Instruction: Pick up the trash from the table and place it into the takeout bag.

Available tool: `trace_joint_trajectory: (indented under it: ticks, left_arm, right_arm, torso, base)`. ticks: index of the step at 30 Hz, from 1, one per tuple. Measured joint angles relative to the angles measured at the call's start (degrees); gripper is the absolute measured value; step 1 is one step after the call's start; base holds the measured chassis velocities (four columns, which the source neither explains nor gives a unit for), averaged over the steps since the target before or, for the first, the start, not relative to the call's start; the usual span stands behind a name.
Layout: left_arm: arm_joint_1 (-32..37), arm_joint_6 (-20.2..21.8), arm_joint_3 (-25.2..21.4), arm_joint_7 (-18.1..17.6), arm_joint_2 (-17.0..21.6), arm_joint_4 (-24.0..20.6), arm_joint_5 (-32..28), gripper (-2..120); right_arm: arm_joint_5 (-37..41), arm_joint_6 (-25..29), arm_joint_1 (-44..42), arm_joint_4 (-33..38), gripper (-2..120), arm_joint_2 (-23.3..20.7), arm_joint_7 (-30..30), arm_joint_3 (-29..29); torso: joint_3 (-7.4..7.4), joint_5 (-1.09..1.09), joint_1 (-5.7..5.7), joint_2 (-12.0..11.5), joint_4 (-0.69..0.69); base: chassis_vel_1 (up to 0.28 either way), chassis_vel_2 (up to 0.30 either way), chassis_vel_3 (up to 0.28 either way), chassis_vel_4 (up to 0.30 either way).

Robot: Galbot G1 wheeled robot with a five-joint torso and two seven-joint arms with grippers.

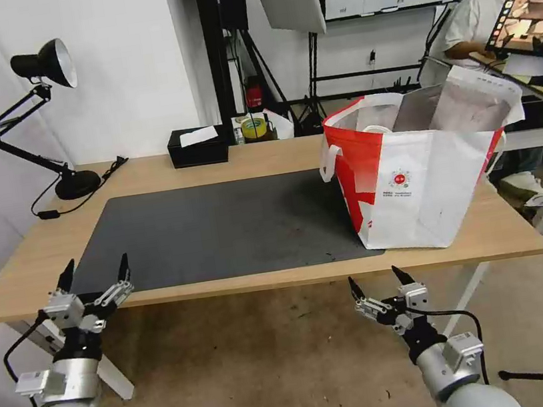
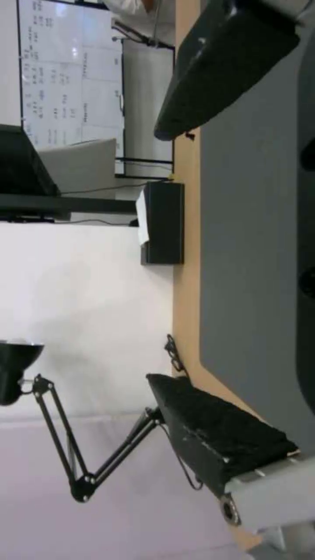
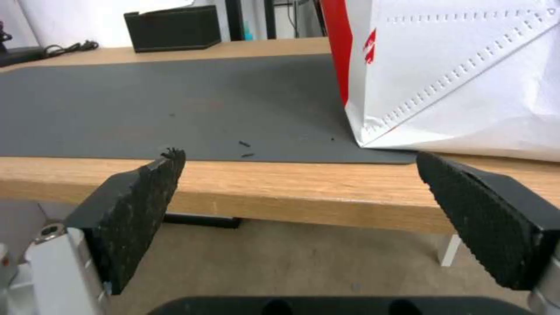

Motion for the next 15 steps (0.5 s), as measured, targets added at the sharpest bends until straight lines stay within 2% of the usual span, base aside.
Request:
trace_joint_trajectory:
  ticks: [7,15]
  left_arm:
    - [3.5,0.0,-2.7,0.4,-0.8,-1.0,-0.3,100]
    - [9.7,-0.5,-6.7,2.4,-2.6,-1.6,-1.4,100]
  right_arm:
    - [0.0,0.0,0.0,0.0,100,0.0,0.0,0.0]
    - [0.0,0.0,0.0,0.0,100,0.0,0.0,0.0]
  torso:
    - [0.0,0.0,0.0,0.0,0.0]
    - [0.0,0.0,0.0,0.0,0.0]
  base:
    - [0.0,0.0,0.0,0.0]
    - [0.0,0.0,0.0,0.0]
